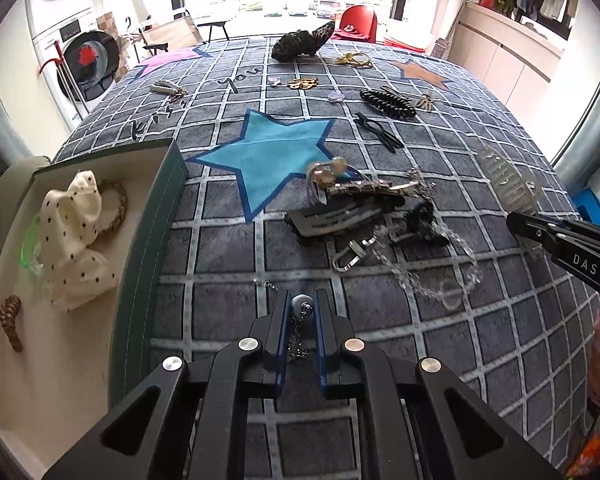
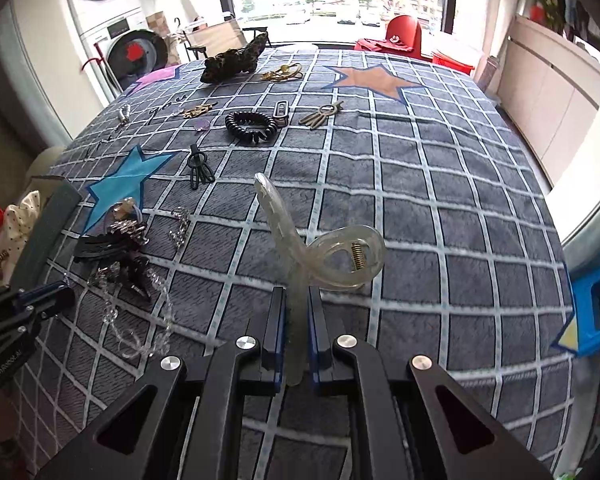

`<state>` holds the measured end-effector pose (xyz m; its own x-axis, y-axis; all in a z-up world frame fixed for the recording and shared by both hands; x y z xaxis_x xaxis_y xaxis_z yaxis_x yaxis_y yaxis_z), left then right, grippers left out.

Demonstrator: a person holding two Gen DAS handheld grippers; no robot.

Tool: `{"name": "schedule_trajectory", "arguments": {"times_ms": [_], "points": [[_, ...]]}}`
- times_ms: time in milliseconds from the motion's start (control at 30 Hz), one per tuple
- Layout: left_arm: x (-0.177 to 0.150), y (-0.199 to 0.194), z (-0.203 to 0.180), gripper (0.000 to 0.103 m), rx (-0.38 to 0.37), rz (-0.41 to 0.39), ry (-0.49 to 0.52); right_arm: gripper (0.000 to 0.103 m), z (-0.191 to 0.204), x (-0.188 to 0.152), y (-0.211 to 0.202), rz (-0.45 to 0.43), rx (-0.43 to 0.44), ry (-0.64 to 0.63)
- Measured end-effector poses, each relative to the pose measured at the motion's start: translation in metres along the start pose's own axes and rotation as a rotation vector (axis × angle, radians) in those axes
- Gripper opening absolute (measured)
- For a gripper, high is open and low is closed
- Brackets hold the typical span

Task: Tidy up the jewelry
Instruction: 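Carry the charm with the left gripper and the clear claw clip with the right over the box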

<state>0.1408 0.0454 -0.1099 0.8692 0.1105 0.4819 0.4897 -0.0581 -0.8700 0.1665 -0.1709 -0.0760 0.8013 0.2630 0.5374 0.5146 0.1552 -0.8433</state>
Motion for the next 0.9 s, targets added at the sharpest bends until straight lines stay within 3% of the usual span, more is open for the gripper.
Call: {"name": "schedule_trajectory", "arguments": {"times_ms": [533, 900], "points": [[-0.038, -0.052, -0.003, 0.013, -0.089, -0.032, 0.0, 0.01, 0.019, -0.051, -0.041, -0.004, 0.085, 0.094], [-0.058, -0.089, 0.014, 0.013, -0.118, -0.088, -0.006, 0.01, 0.055, -0.064, -0.063, 0.009, 0.106, 0.073]]}}
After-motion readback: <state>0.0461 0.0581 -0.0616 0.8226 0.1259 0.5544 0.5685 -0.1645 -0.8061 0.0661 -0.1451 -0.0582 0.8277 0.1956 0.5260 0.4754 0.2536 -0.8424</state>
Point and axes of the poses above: each gripper's, at about its wrist camera, not at the fingertips, and y roughly the way its jaws point, z to its left, x to its top, the point moved 2 cm from there along y, roughly the way its jaws point, and after that the axes turned 7 degrees about -y, right-handed, at the moved point
